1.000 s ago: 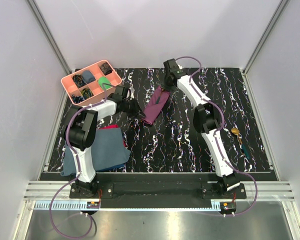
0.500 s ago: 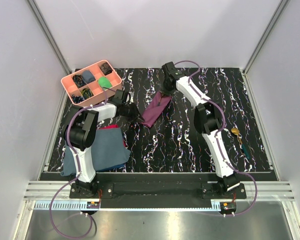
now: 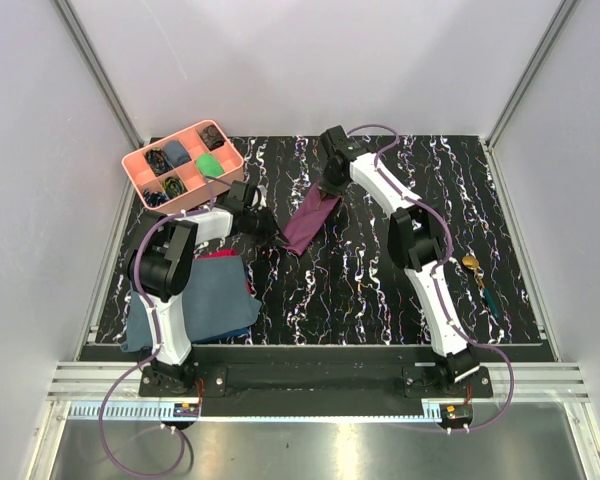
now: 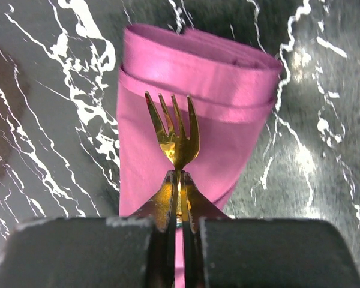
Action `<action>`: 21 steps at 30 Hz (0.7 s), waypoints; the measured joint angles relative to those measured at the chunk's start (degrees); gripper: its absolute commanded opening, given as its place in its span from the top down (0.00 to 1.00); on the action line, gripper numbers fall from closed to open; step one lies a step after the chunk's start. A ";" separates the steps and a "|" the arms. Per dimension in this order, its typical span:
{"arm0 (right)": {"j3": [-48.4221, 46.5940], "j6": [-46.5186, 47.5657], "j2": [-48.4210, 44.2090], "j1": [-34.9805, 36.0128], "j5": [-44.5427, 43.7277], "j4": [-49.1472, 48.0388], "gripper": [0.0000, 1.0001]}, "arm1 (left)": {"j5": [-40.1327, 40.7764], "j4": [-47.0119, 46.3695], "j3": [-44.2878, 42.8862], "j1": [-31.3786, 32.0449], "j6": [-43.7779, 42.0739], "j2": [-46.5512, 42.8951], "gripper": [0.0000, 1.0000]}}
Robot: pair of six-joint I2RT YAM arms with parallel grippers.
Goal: Fold the napkin into a case and place the utensils inside
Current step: Insert the fork into the folded napkin.
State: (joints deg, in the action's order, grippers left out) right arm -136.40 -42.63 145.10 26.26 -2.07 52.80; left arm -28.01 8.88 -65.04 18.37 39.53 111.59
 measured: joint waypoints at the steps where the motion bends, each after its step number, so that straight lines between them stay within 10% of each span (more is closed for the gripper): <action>1: 0.48 -0.37 -0.31 0.02 0.04 0.13 1.00 | 0.00 0.00 0.00 0.00 0.00 0.00 0.92; 16: 12.20 -5.53 -5.38 1.07 3.80 -4.28 0.99 | -0.02 -0.04 0.02 0.00 0.22 0.00 0.93; 21: 13.46 -5.88 -6.03 1.07 4.17 -5.22 0.76 | 0.00 -0.42 0.22 0.00 0.39 -0.04 0.93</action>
State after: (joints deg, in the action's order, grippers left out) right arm -122.93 -48.51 139.06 27.33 2.11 47.57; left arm -28.01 8.47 -64.82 18.37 39.92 111.55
